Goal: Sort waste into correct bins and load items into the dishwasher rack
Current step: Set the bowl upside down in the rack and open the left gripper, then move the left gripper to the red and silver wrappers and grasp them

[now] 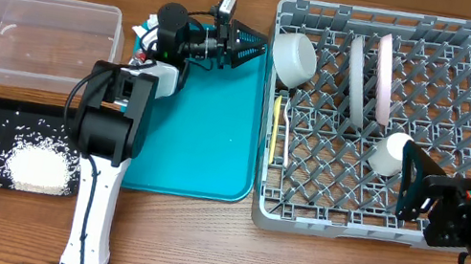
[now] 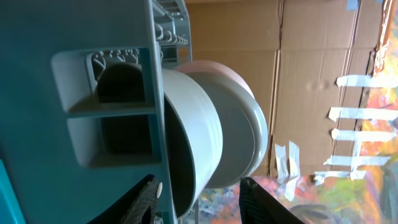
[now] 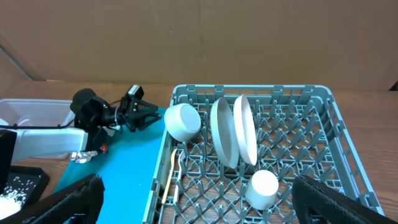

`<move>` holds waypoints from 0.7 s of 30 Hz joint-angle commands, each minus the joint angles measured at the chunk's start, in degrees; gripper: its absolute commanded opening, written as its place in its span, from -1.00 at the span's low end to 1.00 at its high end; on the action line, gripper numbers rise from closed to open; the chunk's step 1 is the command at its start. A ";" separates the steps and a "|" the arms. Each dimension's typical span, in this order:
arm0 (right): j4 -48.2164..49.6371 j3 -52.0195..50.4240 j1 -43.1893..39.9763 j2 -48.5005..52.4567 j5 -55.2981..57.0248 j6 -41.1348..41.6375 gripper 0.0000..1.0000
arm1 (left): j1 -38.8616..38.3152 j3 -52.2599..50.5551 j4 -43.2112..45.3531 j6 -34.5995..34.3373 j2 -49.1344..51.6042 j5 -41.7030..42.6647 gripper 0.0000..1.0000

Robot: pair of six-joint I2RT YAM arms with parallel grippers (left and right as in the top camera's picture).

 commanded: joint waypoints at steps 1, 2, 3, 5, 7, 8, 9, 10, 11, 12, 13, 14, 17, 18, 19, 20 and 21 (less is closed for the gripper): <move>0.28 0.20 0.07 -0.20 0.59 0.42 1.00 | 0.33 -0.35 2.08 1.33 -3.82 2.40 0.01; 0.28 0.20 0.07 -0.20 0.59 0.42 1.00 | 0.20 -0.35 2.91 1.33 -4.96 2.40 0.03; 0.28 0.20 0.07 -0.20 0.59 0.42 1.00 | 0.15 -0.35 3.82 1.88 -7.98 2.36 0.05; 0.28 0.20 0.07 -0.20 0.59 0.42 1.00 | 0.28 -0.35 3.78 2.99 -13.03 2.14 0.05; 0.28 0.20 0.07 -0.20 0.59 0.42 1.00 | 0.35 -0.35 2.38 5.42 -20.06 1.68 0.05; 0.28 0.20 0.07 -0.20 0.59 0.42 1.00 | 0.35 -0.35 1.07 6.34 -22.16 1.44 0.06; 0.28 0.20 0.07 -0.20 0.59 0.42 1.00 | 0.35 -0.35 -1.79 7.98 -25.64 0.63 0.05; 0.28 0.20 0.07 -0.20 0.59 0.42 1.00 | 0.28 -0.35 -7.10 9.75 -30.12 -1.36 0.06; 0.28 0.20 0.07 -0.20 0.59 0.42 1.00 | 0.17 -0.35 -9.68 11.54 -32.41 -2.54 0.14; 0.28 0.20 0.07 -0.20 0.59 0.42 1.00 | -0.37 -0.35 -15.72 15.15 -38.16 -5.49 0.16; 0.28 0.20 0.07 -0.20 0.59 0.42 1.00 | -0.85 -0.35 -18.71 18.34 -41.29 -7.58 0.18; 0.28 0.20 0.07 -0.20 0.59 0.42 1.00 | -1.60 -0.33 -24.41 23.65 -45.68 -11.39 0.19; 0.28 0.20 0.07 -0.20 0.59 0.42 1.00 | -3.87 1.09 -59.91 48.76 -61.27 -33.48 0.23; 0.28 0.20 0.07 -0.20 0.59 0.42 1.00 | -4.72 2.05 -72.46 56.17 -65.37 -45.16 0.25; 0.28 0.20 0.07 -0.20 0.59 0.42 1.00 | -5.31 2.56 -79.87 59.82 -67.78 -53.48 0.28; 0.28 0.20 0.07 -0.20 0.59 0.42 1.00 | -5.70 2.64 -86.03 62.90 -69.66 -60.46 0.34; 0.28 0.20 0.07 -0.20 0.59 0.42 1.00 | -5.79 2.64 -92.83 65.51 -70.99 -67.63 0.35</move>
